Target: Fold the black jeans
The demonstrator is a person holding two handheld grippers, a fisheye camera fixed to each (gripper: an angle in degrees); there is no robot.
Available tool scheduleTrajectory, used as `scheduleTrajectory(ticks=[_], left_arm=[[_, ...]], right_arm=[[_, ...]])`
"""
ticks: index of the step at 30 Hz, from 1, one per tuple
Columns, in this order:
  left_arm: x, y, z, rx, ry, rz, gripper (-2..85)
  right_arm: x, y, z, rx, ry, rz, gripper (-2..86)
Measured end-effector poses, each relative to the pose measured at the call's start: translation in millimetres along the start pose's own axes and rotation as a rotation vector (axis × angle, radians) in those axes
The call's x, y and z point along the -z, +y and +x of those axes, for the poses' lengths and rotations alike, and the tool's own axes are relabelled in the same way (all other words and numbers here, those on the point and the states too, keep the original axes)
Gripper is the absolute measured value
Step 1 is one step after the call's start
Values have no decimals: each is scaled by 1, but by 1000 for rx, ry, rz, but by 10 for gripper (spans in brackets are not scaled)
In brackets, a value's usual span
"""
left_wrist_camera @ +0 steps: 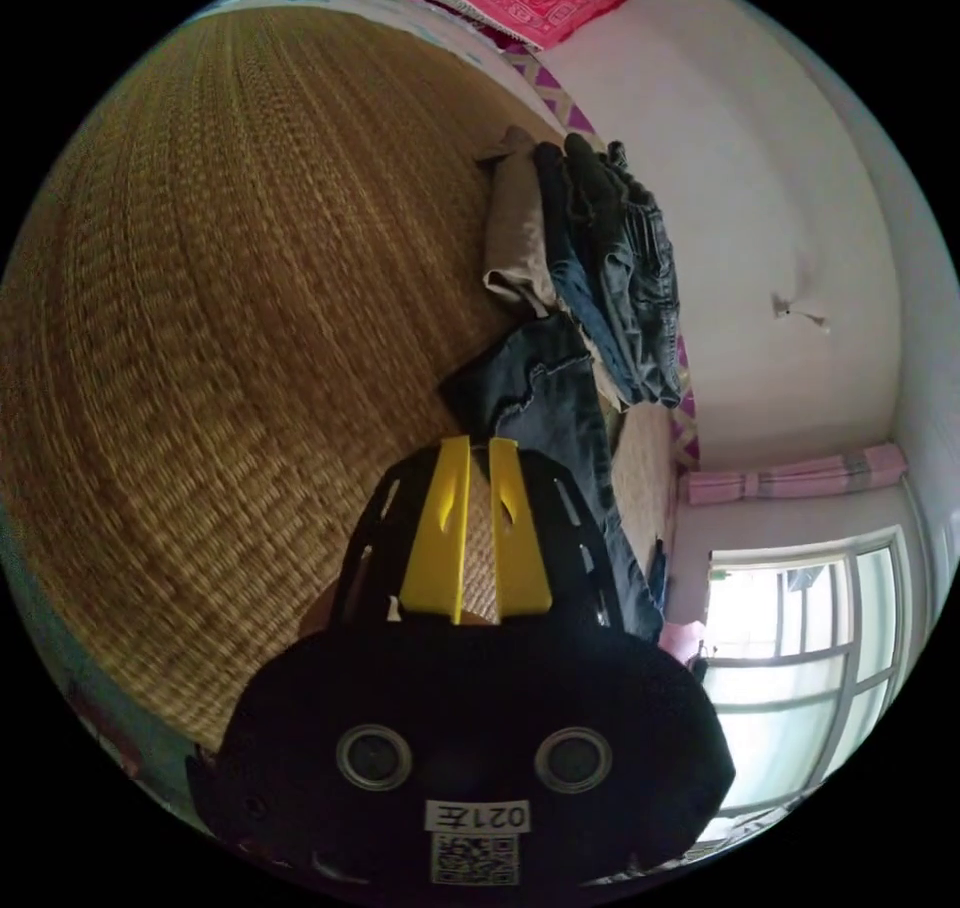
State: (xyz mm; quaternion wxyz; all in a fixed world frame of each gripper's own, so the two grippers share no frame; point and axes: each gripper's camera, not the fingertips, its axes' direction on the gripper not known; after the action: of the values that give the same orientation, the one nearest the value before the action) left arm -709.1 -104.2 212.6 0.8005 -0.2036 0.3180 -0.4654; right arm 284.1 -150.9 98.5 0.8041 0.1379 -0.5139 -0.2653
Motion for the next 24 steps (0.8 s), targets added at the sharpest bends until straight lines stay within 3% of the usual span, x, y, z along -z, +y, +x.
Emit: scheduleTrajectory(ticks=[8, 18, 24], left_arm=[[-20, 39, 4, -26, 217, 61, 114], [-46, 106, 28, -32, 220, 77, -2], [-29, 175, 140, -319, 215, 135, -9]], right_arm=[[25, 22, 9, -41, 4, 50, -1], [42, 42, 16, -73, 3, 84, -4], [61, 53, 9, -47, 25, 122, -5]])
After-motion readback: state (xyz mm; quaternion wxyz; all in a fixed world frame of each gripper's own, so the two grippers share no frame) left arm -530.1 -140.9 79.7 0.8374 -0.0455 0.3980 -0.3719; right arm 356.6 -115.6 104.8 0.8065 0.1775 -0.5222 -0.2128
